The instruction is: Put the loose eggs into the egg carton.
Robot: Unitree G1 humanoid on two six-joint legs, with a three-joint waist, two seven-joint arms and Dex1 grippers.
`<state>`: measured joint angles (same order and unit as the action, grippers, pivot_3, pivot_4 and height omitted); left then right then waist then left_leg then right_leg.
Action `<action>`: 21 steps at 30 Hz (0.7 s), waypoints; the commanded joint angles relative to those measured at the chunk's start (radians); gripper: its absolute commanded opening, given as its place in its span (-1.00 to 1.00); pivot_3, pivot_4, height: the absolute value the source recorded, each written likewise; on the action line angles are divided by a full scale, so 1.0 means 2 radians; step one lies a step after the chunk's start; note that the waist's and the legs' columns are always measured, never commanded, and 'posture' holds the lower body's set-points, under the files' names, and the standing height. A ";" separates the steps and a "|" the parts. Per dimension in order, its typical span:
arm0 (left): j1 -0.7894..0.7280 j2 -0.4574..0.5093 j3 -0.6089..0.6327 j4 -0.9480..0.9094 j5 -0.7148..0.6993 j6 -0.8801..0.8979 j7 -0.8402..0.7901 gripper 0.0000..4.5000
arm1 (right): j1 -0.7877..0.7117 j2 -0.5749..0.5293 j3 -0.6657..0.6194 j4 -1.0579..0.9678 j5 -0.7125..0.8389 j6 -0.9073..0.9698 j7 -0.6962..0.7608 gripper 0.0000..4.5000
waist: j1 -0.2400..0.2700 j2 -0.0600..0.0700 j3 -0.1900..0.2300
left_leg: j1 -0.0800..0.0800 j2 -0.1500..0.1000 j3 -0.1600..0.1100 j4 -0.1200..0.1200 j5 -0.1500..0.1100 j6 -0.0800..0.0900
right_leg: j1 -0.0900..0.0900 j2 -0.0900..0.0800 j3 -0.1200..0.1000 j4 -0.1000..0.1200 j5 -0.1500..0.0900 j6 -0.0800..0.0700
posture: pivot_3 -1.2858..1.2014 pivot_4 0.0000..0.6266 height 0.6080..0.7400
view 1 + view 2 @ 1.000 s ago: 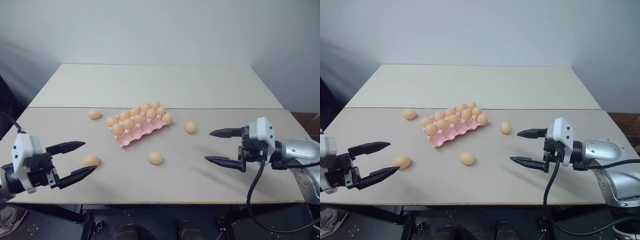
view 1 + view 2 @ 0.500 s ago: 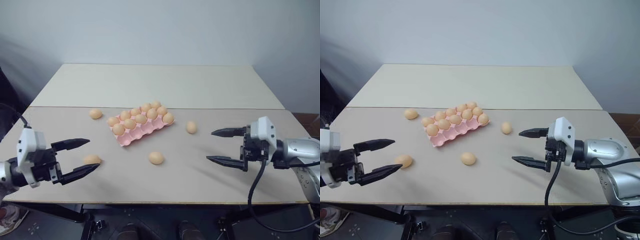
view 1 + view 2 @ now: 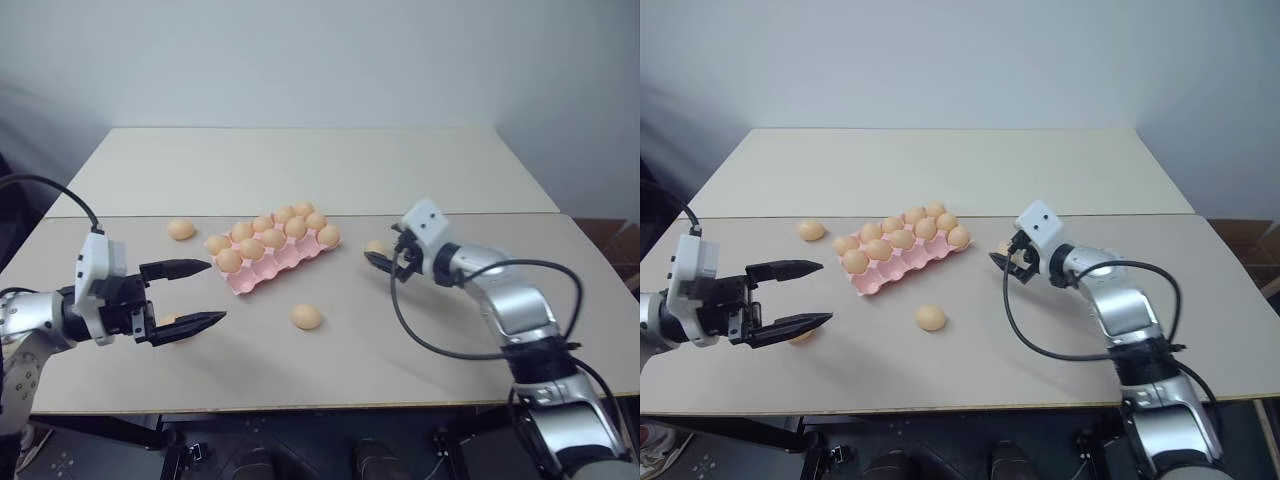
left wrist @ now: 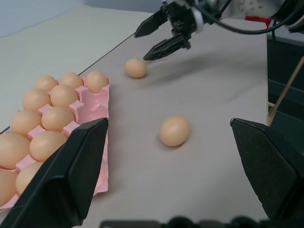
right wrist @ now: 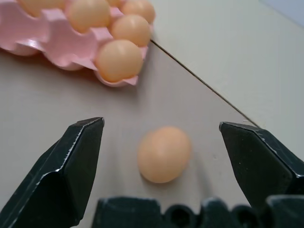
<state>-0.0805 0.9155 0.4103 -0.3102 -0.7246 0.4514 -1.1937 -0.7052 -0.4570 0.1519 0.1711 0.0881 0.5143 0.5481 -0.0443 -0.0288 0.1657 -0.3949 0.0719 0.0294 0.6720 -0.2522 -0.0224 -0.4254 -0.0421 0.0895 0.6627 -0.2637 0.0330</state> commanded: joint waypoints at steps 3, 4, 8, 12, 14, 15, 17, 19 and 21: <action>-0.015 -0.003 -0.003 0.001 0.002 -0.014 0.001 1.00 | -0.042 0.038 -0.002 0.072 -0.024 -0.032 -0.028 1.00 | -0.001 0.000 0.000 | 0.000 0.000 0.000 0.000 0.000 0.000 | 0.000 0.000 0.000 0.000 0.000 0.000 | 0.03 -0.52 1.00; -0.016 -0.003 -0.004 0.002 0.003 -0.015 0.000 1.00 | -0.048 0.044 -0.001 0.087 -0.029 -0.032 -0.034 1.00 | -0.001 0.000 0.000 | 0.000 0.000 0.000 0.000 0.000 0.000 | 0.000 0.000 0.000 0.000 0.000 0.000 | 0.03 -0.52 1.00; -0.017 -0.005 -0.004 0.001 0.004 -0.015 0.003 1.00 | -0.065 0.061 -0.007 0.131 -0.038 -0.030 -0.043 0.87 | -0.001 0.000 0.000 | 0.000 0.000 0.000 0.000 0.000 0.000 | 0.000 0.000 0.000 0.000 0.000 0.000 | 0.03 -0.52 1.00; -0.015 -0.011 0.001 -0.003 0.002 -0.014 0.013 1.00 | -0.068 0.068 -0.008 0.151 -0.042 -0.035 -0.042 0.42 | -0.001 0.000 0.000 | 0.000 0.000 0.000 0.000 0.000 0.000 | 0.000 0.000 0.000 0.000 0.000 0.000 | 0.03 -0.52 1.00; -0.014 -0.015 0.006 -0.006 -0.002 -0.013 0.020 1.00 | -0.067 0.071 -0.013 0.148 -0.038 -0.036 -0.043 0.13 | -0.002 0.000 0.000 | 0.000 0.000 0.000 0.000 0.000 0.000 | 0.000 0.000 0.000 0.000 0.000 0.000 | 0.03 -0.52 1.00; -0.013 -0.016 0.008 -0.006 -0.004 -0.012 0.022 1.00 | -0.067 0.072 -0.014 0.146 -0.038 -0.036 -0.044 -0.01 | -0.002 0.000 0.000 | 0.000 0.000 0.000 0.000 0.000 0.000 | 0.000 0.000 0.000 0.000 0.000 0.000 | 0.03 -0.52 1.00; -0.012 -0.024 0.022 -0.007 -0.012 -0.010 0.036 1.00 | -0.067 0.074 -0.018 0.124 -0.036 -0.031 -0.045 -0.09 | -0.002 0.000 0.000 | 0.000 0.000 0.000 0.000 0.000 0.000 | 0.000 0.000 0.000 0.000 0.000 0.000 | 0.03 -0.52 1.00; -0.012 -0.034 0.038 -0.009 -0.018 -0.007 0.059 1.00 | -0.069 0.078 -0.018 0.091 -0.028 -0.028 -0.037 -0.09 | -0.003 0.000 0.000 | 0.000 0.000 0.000 0.000 0.000 0.000 | 0.000 0.000 0.000 0.000 0.000 0.000 | 0.03 -0.52 1.00; -0.009 -0.040 0.049 -0.011 -0.018 -0.008 0.075 1.00 | -0.074 0.087 -0.016 0.062 -0.020 -0.022 -0.031 -0.09 | -0.005 0.000 0.000 | 0.000 0.000 0.000 0.000 0.000 0.000 | 0.000 0.000 0.000 0.000 0.000 0.000 | 0.03 -0.52 1.00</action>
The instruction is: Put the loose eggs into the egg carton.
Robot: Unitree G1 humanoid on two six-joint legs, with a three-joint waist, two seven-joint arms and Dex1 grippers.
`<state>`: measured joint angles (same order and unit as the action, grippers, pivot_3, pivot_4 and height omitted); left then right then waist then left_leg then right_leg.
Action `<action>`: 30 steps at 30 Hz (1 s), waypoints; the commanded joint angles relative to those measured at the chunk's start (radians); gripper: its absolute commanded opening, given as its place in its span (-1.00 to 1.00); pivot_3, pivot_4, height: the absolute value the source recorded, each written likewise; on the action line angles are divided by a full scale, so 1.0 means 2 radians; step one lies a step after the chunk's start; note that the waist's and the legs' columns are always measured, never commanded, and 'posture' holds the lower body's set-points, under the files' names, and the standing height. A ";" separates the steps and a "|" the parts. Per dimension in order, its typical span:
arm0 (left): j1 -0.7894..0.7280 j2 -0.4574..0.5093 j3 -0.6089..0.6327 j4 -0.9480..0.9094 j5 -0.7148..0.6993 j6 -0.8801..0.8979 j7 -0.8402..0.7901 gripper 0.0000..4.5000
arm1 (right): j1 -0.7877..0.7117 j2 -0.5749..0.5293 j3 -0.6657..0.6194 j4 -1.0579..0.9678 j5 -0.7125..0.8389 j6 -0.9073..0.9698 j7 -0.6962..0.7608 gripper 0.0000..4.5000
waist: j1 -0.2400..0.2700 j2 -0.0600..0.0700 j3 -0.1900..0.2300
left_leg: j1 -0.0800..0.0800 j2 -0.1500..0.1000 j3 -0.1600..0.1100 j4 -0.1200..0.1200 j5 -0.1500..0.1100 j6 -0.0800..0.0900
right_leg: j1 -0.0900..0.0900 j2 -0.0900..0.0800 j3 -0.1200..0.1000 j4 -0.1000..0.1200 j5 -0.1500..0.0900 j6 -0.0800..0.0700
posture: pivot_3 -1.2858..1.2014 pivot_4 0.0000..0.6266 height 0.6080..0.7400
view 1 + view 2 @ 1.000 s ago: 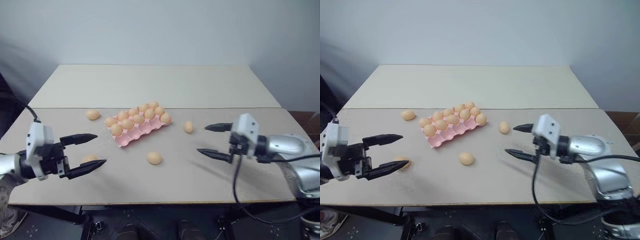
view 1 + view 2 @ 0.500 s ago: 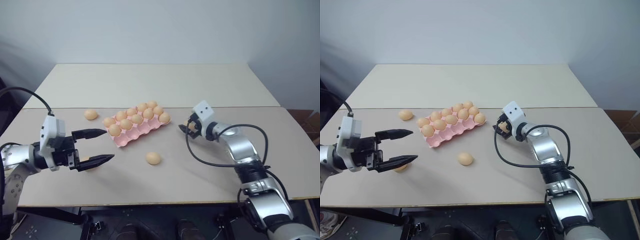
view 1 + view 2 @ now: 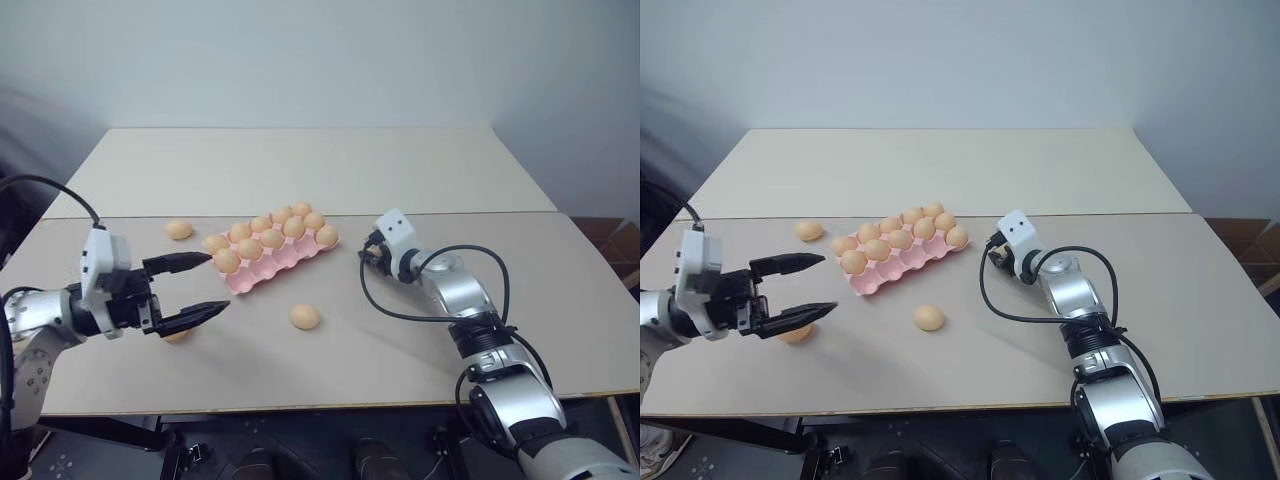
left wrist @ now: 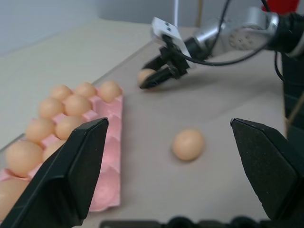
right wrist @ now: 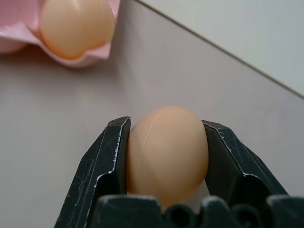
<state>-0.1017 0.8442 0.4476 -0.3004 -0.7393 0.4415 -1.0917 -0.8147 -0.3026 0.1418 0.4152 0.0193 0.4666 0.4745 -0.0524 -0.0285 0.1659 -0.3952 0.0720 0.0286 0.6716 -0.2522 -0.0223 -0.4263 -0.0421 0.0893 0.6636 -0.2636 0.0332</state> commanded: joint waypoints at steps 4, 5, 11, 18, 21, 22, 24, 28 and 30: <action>0.007 -0.017 0.047 -0.019 -0.011 -0.001 0.061 1.00 | -0.038 0.040 -0.003 -0.095 0.027 0.007 0.013 -0.09 | -0.006 0.000 0.000 | 0.000 0.000 0.000 0.000 0.000 0.000 | 0.000 0.000 0.000 0.000 0.000 0.000 | 0.03 -0.52 1.00; 0.010 -0.017 0.050 -0.021 -0.013 -0.001 0.063 1.00 | -0.042 0.047 -0.001 -0.097 0.028 0.009 0.014 -0.09 | -0.007 0.000 0.000 | 0.000 0.000 0.000 0.000 0.000 0.000 | 0.000 0.000 0.000 0.000 0.000 0.000 | 0.03 -0.52 1.00; 0.026 -0.023 0.056 -0.035 -0.016 -0.002 0.078 1.00 | -0.058 0.091 0.029 -0.043 0.009 -0.026 0.016 -0.09 | -0.008 0.000 0.000 | 0.000 0.000 -0.001 0.000 0.000 0.000 | 0.000 0.000 -0.001 0.000 0.000 0.000 | 0.03 -0.52 1.00; 0.035 -0.022 0.058 -0.042 -0.019 -0.003 0.082 1.00 | -0.087 0.128 0.028 0.058 0.000 -0.076 -0.001 -0.09 | -0.009 0.000 0.000 | 0.000 0.000 -0.001 -0.001 0.000 -0.001 | 0.000 0.000 -0.001 0.000 0.000 0.000 | 0.03 -0.52 1.00; 0.039 -0.021 0.060 -0.044 -0.020 -0.002 0.080 1.00 | -0.099 0.135 0.025 0.081 0.001 -0.082 0.000 0.19 | -0.010 0.000 0.000 | 0.000 0.000 -0.001 -0.001 0.000 -0.001 | 0.000 0.000 -0.001 0.000 0.000 0.000 | 0.03 -0.52 1.00; 0.039 -0.021 0.061 -0.045 -0.021 -0.002 0.080 1.00 | -0.101 0.137 0.025 0.083 0.002 -0.083 0.000 0.31 | -0.010 0.000 0.000 | 0.000 0.000 -0.001 -0.001 0.000 -0.001 | 0.000 0.000 -0.001 0.000 0.000 0.000 | 0.03 -0.52 1.00; 0.041 -0.019 0.061 -0.046 -0.022 -0.002 0.079 1.00 | -0.102 0.139 0.025 0.086 -0.001 -0.087 -0.007 0.63 | -0.010 0.000 0.000 | 0.000 0.000 -0.001 -0.002 0.000 -0.001 | 0.000 0.000 -0.001 0.000 0.000 0.000 | 0.03 -0.52 1.00; 0.044 -0.017 0.062 -0.047 -0.024 -0.002 0.078 1.00 | -0.095 0.135 0.016 0.066 0.002 -0.089 -0.008 0.99 | -0.010 0.000 0.000 | 0.000 0.000 -0.001 -0.002 0.001 -0.001 | 0.000 0.000 -0.001 0.000 0.000 0.000 | 0.03 -0.52 1.00; 0.043 -0.016 0.061 -0.045 -0.023 -0.003 0.078 1.00 | -0.083 0.126 0.010 0.030 0.010 -0.083 -0.001 0.99 | -0.009 0.000 0.000 | 0.000 0.000 -0.001 -0.002 0.001 -0.001 | 0.000 0.000 -0.001 0.000 0.000 0.000 | 0.03 -0.52 1.00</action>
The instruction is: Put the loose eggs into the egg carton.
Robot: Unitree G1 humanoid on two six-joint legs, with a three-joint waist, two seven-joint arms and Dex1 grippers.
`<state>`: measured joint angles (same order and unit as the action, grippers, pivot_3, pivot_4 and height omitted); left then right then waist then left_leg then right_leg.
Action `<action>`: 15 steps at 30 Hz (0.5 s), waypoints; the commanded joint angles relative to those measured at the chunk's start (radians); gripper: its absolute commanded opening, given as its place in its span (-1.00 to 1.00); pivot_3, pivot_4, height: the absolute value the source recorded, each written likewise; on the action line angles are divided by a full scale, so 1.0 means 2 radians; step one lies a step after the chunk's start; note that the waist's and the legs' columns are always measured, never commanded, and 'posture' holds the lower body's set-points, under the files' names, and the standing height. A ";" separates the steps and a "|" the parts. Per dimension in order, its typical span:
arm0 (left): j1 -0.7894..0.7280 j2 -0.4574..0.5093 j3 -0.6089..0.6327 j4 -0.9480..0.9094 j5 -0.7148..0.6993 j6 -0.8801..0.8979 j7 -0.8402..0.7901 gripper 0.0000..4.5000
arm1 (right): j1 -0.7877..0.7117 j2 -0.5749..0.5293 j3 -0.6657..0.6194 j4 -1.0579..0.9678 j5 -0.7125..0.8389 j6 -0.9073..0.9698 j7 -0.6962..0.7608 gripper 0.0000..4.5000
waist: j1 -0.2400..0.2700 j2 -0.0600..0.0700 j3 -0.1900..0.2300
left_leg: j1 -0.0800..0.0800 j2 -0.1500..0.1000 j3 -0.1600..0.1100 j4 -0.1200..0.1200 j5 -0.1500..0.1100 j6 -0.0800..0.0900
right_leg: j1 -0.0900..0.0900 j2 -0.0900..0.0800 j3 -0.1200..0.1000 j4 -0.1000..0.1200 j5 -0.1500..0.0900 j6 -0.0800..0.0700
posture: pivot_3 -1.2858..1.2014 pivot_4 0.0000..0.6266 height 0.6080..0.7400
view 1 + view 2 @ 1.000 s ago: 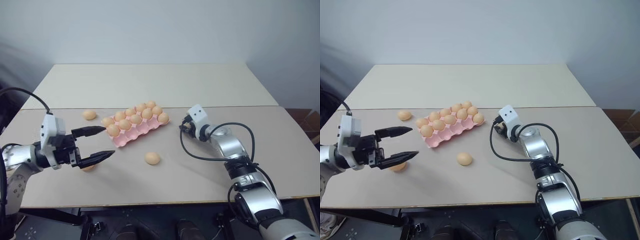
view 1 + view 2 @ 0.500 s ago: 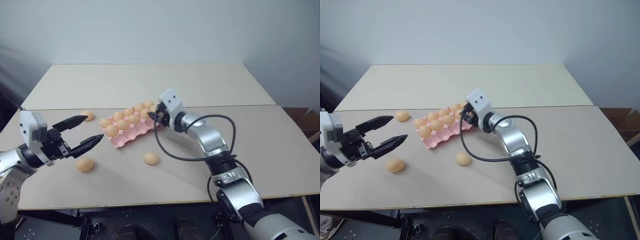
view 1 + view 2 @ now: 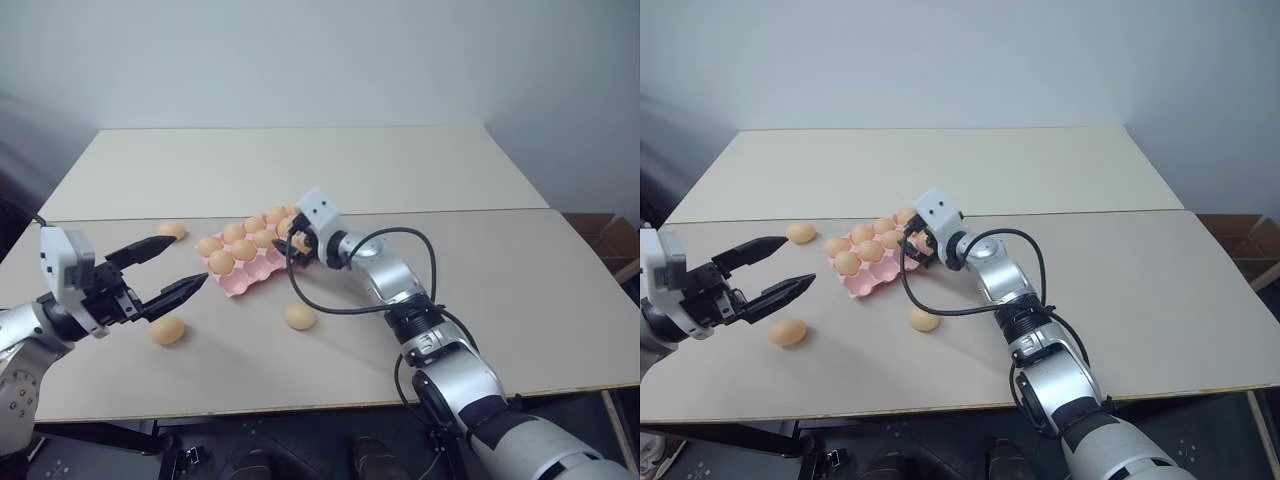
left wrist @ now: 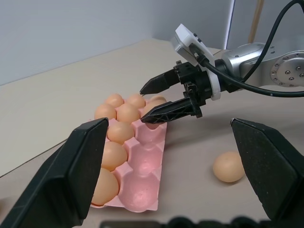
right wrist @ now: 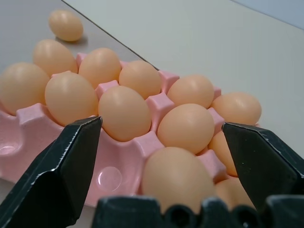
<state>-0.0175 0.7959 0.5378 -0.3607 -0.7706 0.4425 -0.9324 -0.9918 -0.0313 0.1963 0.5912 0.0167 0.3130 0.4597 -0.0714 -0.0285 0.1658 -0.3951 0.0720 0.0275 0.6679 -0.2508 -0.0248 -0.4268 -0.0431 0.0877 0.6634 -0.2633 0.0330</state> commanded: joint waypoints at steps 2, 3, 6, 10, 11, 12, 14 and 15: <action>0.001 0.010 0.017 -0.013 -0.007 -0.004 -0.004 1.00 | 0.019 -0.020 -0.023 -0.095 0.019 0.002 0.015 0.99 | 0.001 0.000 0.000 | 0.000 0.000 0.000 0.000 0.000 0.000 | 0.000 0.000 0.000 0.000 0.000 0.000 | 0.03 -0.52 1.00; 0.001 0.012 0.017 -0.010 -0.006 -0.005 -0.007 1.00 | 0.032 -0.031 -0.027 -0.128 0.027 0.012 0.027 0.99 | 0.001 0.000 0.000 | 0.000 0.000 0.000 0.000 0.000 0.000 | 0.000 0.000 0.000 0.000 0.000 0.000 | 0.03 -0.52 1.00; 0.004 0.018 0.016 -0.004 -0.004 -0.004 -0.018 1.00 | 0.075 -0.072 -0.035 -0.224 0.060 0.041 0.077 0.99 | 0.003 0.000 0.000 | 0.000 0.000 0.000 0.000 0.000 0.000 | 0.000 0.000 0.000 0.000 0.000 0.000 | 0.03 -0.52 1.00; 0.034 0.039 0.026 0.014 0.007 -0.013 -0.067 1.00 | 0.159 -0.187 -0.069 -0.372 0.149 0.090 0.198 0.99 | 0.006 0.000 0.000 | -0.001 0.000 0.000 0.000 0.000 0.000 | 0.000 0.000 -0.001 -0.001 0.000 0.000 | 0.03 -0.52 1.00; 0.040 0.043 0.029 0.019 0.011 -0.017 -0.076 1.00 | 0.178 -0.213 -0.082 -0.394 0.169 0.095 0.220 0.99 | 0.007 0.000 0.000 | -0.001 0.000 0.000 -0.001 0.000 0.000 | 0.000 0.000 -0.001 -0.002 0.000 0.000 | 0.03 -0.52 1.00; 0.044 0.046 0.031 0.023 0.014 -0.021 -0.082 1.00 | 0.190 -0.230 -0.090 -0.409 0.184 0.099 0.234 0.99 | 0.008 0.000 0.000 | -0.001 0.000 0.000 -0.001 0.000 0.000 | 0.000 0.000 -0.001 -0.002 0.000 0.000 | 0.03 -0.52 1.00; 0.052 0.054 0.037 0.032 0.018 -0.024 -0.096 1.00 | 0.226 -0.276 -0.111 -0.432 0.210 0.087 0.279 0.99 | 0.008 0.000 0.000 | 0.000 0.000 0.000 -0.001 0.000 0.000 | 0.000 0.000 -0.001 -0.002 0.000 0.000 | 0.03 -0.52 1.00; 0.056 0.058 0.039 0.038 0.022 -0.026 -0.103 1.00 | 0.242 -0.297 -0.122 -0.440 0.224 0.083 0.303 0.99 | 0.008 0.000 0.000 | 0.000 0.000 0.000 -0.001 0.000 0.000 | 0.001 0.000 -0.001 -0.002 0.000 0.000 | 0.03 -0.52 1.00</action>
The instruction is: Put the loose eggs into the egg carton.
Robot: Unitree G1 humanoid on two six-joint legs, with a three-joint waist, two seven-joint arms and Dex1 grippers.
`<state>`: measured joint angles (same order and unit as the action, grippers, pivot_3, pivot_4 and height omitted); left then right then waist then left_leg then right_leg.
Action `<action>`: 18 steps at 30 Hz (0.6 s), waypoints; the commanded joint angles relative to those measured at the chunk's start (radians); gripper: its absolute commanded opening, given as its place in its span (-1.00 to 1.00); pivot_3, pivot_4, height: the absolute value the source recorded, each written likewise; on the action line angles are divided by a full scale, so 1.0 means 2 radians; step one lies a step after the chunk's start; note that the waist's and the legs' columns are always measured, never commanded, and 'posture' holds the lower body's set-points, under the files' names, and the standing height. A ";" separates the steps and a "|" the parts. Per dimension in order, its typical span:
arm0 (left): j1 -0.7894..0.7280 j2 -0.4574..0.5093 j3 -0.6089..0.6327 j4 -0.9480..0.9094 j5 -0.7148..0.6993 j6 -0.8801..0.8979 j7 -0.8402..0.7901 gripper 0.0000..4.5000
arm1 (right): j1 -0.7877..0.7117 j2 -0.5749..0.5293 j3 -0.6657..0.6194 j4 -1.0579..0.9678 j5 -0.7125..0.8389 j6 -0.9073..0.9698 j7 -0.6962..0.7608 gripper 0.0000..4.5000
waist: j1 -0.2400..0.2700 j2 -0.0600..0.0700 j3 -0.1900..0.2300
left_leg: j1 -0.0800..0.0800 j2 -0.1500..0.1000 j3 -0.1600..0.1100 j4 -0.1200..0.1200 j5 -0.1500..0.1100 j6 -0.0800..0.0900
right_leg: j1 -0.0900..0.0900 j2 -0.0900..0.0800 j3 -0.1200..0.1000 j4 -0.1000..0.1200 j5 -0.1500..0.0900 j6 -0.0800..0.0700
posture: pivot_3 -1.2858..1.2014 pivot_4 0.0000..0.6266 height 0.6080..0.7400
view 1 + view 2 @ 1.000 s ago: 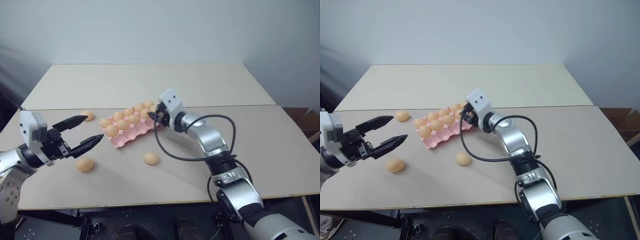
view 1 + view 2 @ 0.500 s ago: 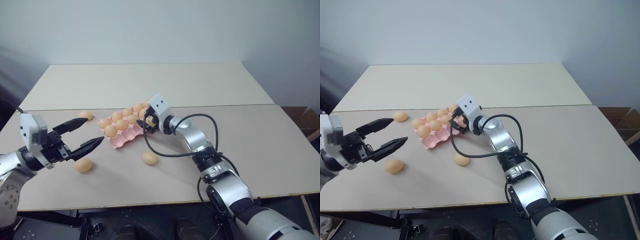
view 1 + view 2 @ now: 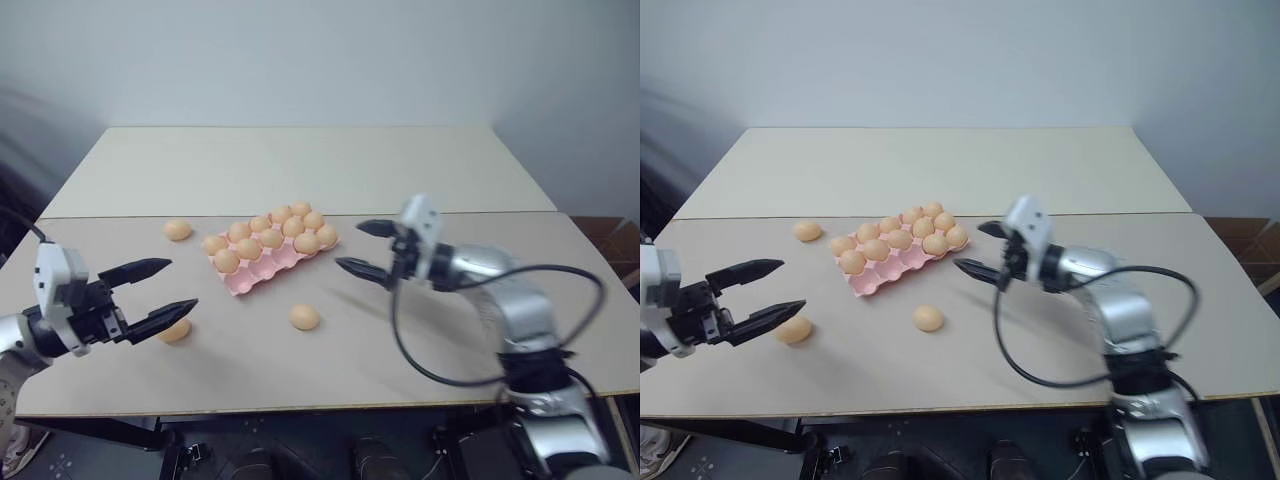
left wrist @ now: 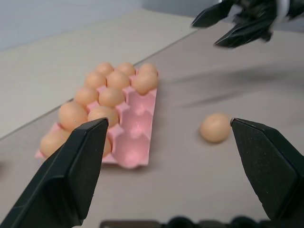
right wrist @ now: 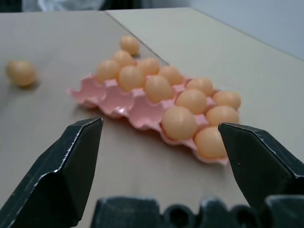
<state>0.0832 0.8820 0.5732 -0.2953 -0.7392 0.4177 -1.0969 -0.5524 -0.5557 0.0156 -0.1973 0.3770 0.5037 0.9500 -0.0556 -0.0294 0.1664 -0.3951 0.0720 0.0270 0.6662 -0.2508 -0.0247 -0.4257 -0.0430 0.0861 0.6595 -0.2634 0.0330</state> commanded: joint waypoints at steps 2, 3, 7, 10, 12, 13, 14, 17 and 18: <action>0.015 0.024 0.029 0.020 0.008 -0.019 -0.046 1.00 | 0.062 -0.088 -0.059 -0.050 0.079 -0.026 0.137 0.99 | 0.001 0.000 0.000 | 0.002 0.000 0.000 -0.001 0.000 0.000 | 0.001 0.000 0.000 0.000 0.000 0.000 | 0.03 -0.52 1.00; 0.019 0.027 0.032 0.025 0.007 -0.020 -0.055 1.00 | 0.076 -0.106 -0.069 -0.050 0.091 -0.031 0.163 0.99 | 0.001 0.000 0.000 | 0.002 0.000 0.000 -0.001 0.000 0.000 | 0.002 0.000 0.000 0.000 0.000 0.000 | 0.03 -0.52 1.00; 0.032 0.035 0.041 0.033 0.006 -0.024 -0.083 1.00 | 0.104 -0.146 -0.086 -0.037 0.104 -0.044 0.197 0.99 | 0.000 -0.001 0.000 | 0.002 0.000 0.001 -0.001 0.000 0.000 | 0.002 0.000 0.001 0.000 0.000 0.000 | 0.03 -0.52 1.00; 0.033 0.034 0.038 0.032 0.011 -0.029 -0.086 1.00 | 0.103 -0.147 -0.086 -0.031 0.102 -0.048 0.192 0.99 | -0.001 -0.001 0.000 | 0.003 0.000 0.001 -0.001 0.000 0.000 | 0.002 0.000 0.001 0.000 0.000 0.000 | 0.03 -0.52 1.00; 0.032 0.033 0.035 0.030 0.011 -0.028 -0.086 1.00 | 0.101 -0.145 -0.081 -0.031 0.101 -0.050 0.190 0.99 | 0.001 -0.001 0.000 | 0.003 0.000 0.001 -0.001 0.000 0.000 | 0.002 0.000 0.001 0.000 0.000 0.000 | 0.03 -0.52 1.00; 0.031 0.033 0.033 0.029 0.012 -0.028 -0.087 1.00 | 0.100 -0.143 -0.077 -0.033 0.098 -0.051 0.187 0.99 | 0.001 -0.001 0.000 | 0.002 0.000 0.001 -0.001 0.000 0.000 | 0.002 0.000 0.001 0.000 0.000 0.000 | 0.03 -0.52 1.00; 0.030 0.033 0.031 0.027 0.012 -0.029 -0.089 1.00 | 0.099 -0.141 -0.073 -0.034 0.095 -0.053 0.183 0.99 | 0.002 -0.001 0.000 | 0.002 0.000 0.001 -0.001 0.000 0.000 | 0.001 0.000 0.001 -0.001 0.000 0.000 | 0.03 -0.52 1.00; 0.032 0.038 0.021 0.016 0.011 -0.026 -0.099 1.00 | 0.091 -0.129 -0.042 -0.048 0.072 -0.058 0.160 0.99 | 0.003 -0.001 0.000 | 0.002 0.000 0.001 -0.001 0.000 0.000 | 0.001 0.000 0.001 -0.001 0.000 0.000 | 0.03 -0.52 1.00; 0.032 0.039 0.019 0.011 0.010 -0.024 -0.102 1.00 | 0.086 -0.121 -0.026 -0.055 0.063 -0.058 0.148 0.99 | 0.002 -0.001 0.000 | 0.002 0.000 0.001 -0.001 0.000 0.000 | 0.001 0.000 0.001 -0.001 0.000 0.000 | 0.03 -0.52 1.00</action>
<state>0.1519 0.9396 0.6073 -0.2340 -0.7102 0.3758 -1.2854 -0.3545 -0.8078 -0.0621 -0.2581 0.5197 0.4116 1.2725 -0.0508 -0.0308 0.1671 -0.3909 0.0718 0.0283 0.6647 -0.2508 -0.0247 -0.4231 -0.0428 0.0880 0.6586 -0.2636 0.0331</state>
